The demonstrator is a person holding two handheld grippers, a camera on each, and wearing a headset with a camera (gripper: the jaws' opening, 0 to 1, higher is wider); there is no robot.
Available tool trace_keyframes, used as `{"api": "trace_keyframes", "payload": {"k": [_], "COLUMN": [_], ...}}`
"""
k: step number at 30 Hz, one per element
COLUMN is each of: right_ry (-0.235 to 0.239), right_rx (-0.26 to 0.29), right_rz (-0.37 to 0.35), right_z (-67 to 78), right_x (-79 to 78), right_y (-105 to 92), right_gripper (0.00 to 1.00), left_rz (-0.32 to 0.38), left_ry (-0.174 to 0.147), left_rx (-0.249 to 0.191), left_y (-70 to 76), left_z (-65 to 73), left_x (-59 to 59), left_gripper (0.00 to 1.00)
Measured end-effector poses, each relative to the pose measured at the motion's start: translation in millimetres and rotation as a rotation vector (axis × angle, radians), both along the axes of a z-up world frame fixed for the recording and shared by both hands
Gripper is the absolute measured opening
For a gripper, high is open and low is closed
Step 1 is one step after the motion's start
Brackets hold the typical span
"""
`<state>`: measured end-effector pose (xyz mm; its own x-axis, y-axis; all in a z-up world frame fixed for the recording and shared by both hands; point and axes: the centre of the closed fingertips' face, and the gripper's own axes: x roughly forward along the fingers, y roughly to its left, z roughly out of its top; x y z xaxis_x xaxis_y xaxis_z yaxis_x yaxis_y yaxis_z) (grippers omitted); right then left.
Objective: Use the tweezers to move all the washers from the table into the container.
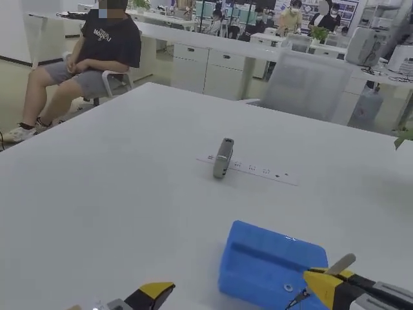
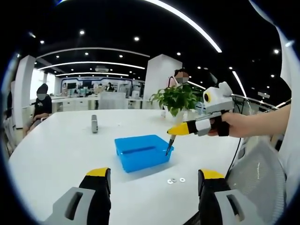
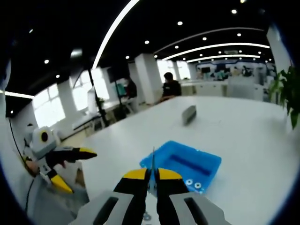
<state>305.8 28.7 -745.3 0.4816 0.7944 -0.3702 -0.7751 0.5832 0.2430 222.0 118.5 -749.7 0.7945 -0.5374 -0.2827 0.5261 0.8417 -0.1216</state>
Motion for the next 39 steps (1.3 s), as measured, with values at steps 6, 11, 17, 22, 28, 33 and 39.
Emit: {"api": "trace_keyframes", "payload": {"k": [6, 11, 17, 22, 28, 33, 39], "right_ry": [0.058, 0.100, 0.138, 0.147, 0.144, 0.127, 0.004], "right_rx": [-0.017, -0.027, -0.061, -0.091, -0.101, -0.110, -0.222], "right_rz": [-0.009, -0.019, -0.033, -0.030, -0.026, 0.002, 0.123], "right_z": [-22.3, -35.6, -52.2, -61.0, -61.9, -61.3, -61.3], "right_x": [-16.6, -26.0, -33.1, -36.6, -38.1, -44.2, -55.7], "right_y": [-7.0, -14.6, -24.5, -27.5, -28.7, -24.2, -15.2], "right_gripper": [0.03, 0.03, 0.03, 0.03, 0.03, 0.03, 0.03], "left_rz": [-0.002, -0.003, -0.005, -0.012, -0.011, -0.007, -0.006], "left_ry": [0.004, 0.003, 0.004, 0.007, 0.007, 0.008, 0.008], "left_rx": [-0.001, 0.001, 0.004, 0.009, 0.010, 0.014, 0.021], "left_y": [-0.3, -0.4, -0.6, -1.5, -1.3, -0.5, 0.0], "left_z": [-0.7, -0.9, -1.2, -2.2, -2.3, -2.8, -3.3], "left_x": [-0.2, -0.2, -0.6, -1.2, -1.0, -0.9, -0.9], "left_gripper": [0.77, 0.77, 0.77, 0.76, 0.76, 0.76, 0.76]}}
